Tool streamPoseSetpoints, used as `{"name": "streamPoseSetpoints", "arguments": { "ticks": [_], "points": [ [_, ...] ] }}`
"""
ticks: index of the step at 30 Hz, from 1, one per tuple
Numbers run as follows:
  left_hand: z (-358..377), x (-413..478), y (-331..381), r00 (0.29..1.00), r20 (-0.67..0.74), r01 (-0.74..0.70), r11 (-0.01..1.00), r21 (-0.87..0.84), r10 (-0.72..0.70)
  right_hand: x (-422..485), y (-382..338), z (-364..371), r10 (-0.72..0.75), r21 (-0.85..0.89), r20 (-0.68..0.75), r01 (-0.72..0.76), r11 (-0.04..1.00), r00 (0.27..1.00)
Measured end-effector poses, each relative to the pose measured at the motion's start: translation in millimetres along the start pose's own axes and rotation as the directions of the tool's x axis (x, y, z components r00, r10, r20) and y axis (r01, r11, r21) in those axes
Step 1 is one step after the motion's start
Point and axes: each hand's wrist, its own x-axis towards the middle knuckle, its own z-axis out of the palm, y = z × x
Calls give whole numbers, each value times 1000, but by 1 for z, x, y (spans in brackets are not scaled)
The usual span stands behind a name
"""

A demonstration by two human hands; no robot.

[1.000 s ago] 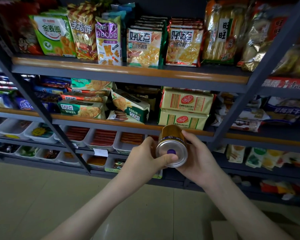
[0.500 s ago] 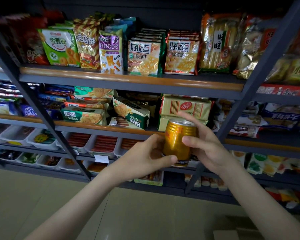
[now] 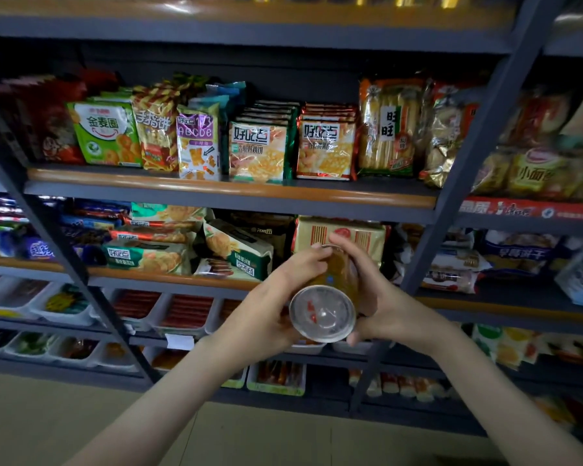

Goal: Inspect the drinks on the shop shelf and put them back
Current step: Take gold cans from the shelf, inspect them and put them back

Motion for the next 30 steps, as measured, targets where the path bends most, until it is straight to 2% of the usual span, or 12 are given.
{"name": "streamPoseSetpoints", "arguments": {
  "ticks": [3,5,8,10,11,13,16,18,21,25,27,30],
  "points": [
    [1,0,-6,994,43,-99,992,73,96,-3,1,5,-24,37,-31,25,999,999],
    [-2,-1,-10,994,80,-79,991,111,70,-1,3,10,-62,-3,-129,62,998,990],
    [-10,-4,-10,970,174,169,985,34,-173,2,6,13,-157,-159,-323,110,981,933],
    [-16,-6,-3,883,306,437,861,-260,-356,2,5,12,-213,-227,-378,134,965,901],
    [-19,-5,1,837,340,538,752,-380,-428,2,3,12,-233,-254,-374,143,957,898],
    [-25,2,10,791,288,611,669,-422,-540,2,-2,13,-254,-344,-314,139,929,915],
    [-27,12,15,744,272,666,655,-356,-610,1,-8,17,-207,-473,-178,101,875,962],
    [-29,15,17,724,364,687,665,-295,-586,1,-9,18,-185,-500,-133,95,861,974],
    [-30,13,19,778,349,618,734,-281,-522,4,-7,15,-183,-451,-146,100,887,972],
    [-24,11,20,946,155,291,957,-17,-285,8,-9,3,-124,-417,-149,51,907,981],
    [-21,11,15,976,109,180,981,69,-186,8,-13,0,-81,-428,-131,17,904,988],
    [-17,13,7,998,55,13,978,206,-25,4,-22,5,-52,-288,-95,23,957,994]
  ]
}}
